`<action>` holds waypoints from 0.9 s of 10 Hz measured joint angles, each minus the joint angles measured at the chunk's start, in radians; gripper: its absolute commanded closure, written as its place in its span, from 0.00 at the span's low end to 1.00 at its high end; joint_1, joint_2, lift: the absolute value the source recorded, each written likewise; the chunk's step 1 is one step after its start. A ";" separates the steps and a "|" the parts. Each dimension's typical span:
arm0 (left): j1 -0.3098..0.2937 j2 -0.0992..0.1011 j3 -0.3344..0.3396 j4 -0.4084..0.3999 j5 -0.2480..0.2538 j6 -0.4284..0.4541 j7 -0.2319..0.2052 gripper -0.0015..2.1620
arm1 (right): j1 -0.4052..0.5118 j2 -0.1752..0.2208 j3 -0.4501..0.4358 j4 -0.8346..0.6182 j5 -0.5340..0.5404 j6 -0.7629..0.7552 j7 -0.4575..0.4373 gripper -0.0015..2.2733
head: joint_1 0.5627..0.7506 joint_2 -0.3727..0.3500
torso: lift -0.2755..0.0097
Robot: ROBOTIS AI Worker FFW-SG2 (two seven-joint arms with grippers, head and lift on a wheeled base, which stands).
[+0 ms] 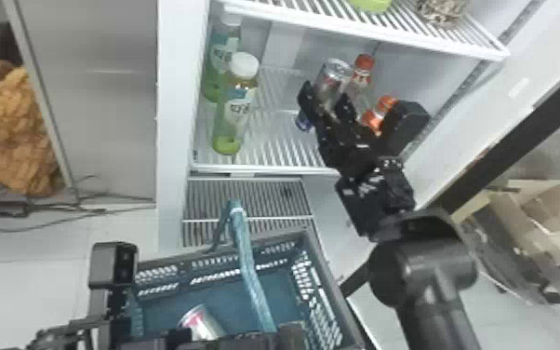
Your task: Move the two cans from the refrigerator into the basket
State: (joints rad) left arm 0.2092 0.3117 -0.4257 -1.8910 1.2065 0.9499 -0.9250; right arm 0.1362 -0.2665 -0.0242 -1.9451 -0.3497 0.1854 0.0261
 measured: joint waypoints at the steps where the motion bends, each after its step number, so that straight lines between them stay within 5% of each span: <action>1: 0.002 -0.001 0.002 0.000 0.001 0.002 0.000 0.54 | 0.055 0.005 -0.019 -0.071 -0.011 0.019 0.000 0.42 | 0.70 0.03 | 0.00; 9: 0.004 0.000 0.003 0.000 0.004 0.005 0.000 0.54 | 0.343 0.010 -0.083 -0.466 -0.115 0.174 0.016 0.42 | 0.70 0.03 | 0.00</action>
State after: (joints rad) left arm 0.2135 0.3122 -0.4227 -1.8910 1.2104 0.9547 -0.9250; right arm 0.4788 -0.2562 -0.1075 -2.4113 -0.4644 0.3594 0.0422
